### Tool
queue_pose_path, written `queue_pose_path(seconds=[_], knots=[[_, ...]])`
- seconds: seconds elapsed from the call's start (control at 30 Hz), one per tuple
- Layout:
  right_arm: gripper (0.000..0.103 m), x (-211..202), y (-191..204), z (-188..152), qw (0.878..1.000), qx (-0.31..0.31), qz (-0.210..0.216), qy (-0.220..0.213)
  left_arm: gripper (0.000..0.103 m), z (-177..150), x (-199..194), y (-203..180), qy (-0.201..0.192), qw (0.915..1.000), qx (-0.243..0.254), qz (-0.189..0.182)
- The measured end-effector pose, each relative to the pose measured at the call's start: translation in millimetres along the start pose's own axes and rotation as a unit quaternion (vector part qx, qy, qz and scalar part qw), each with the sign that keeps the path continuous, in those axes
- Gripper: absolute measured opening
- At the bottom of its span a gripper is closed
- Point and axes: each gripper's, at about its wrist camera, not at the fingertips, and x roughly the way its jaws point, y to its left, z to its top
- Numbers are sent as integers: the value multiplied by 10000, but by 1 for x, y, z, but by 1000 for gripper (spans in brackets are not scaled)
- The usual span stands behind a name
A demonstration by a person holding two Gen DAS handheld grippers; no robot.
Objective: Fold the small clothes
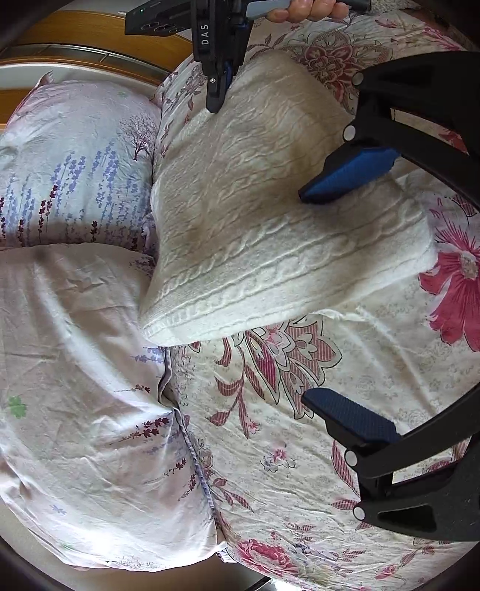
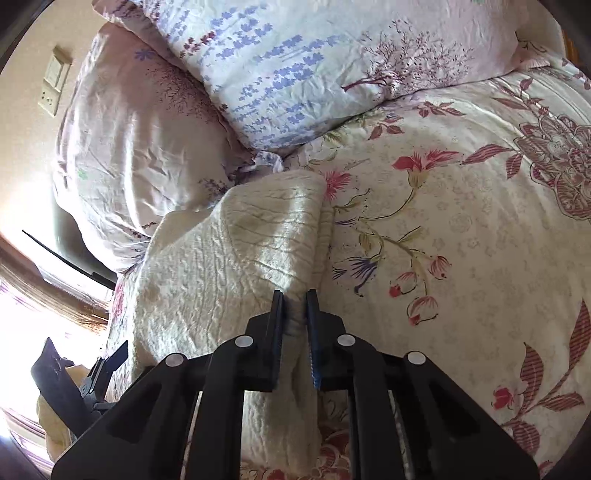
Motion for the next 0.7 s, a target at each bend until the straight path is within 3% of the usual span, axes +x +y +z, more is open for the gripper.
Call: queue_pose_path(seconds=[0.07,0.1,0.13,0.33,0.5,0.6,0.63,0.7], knots=[[30,-16,2,-6,9999,-34,113,-62,99,-2,-11,2,-137,9999,-10,-56],[44,-24,2,-10,9998,-41,169,-131,99,-4,-17,3,-201,9998,5,-76],[47,-32,1,-15,9996,-49,186,-203,99,-6,-22,3,-255,9996,33,-96],[47,-47,-13,-43,9993,72,371,-67,99,-29,-50,-2,-520,9965,583,-297],[46,-41,-17,-53,9990,91,435,26,99,-44,-39,-17,-271,9927,1147,274],[37,-38,-14,-56,9990,16,441,-1,99,-42,-32,-17,-231,9910,1116,700],[26,-36,-13,-57,9989,-3,463,-7,99,-39,-29,-14,-162,9915,993,826],[18,-34,-10,-59,9988,-61,481,3,99,-35,-20,-2,87,9942,607,888]])
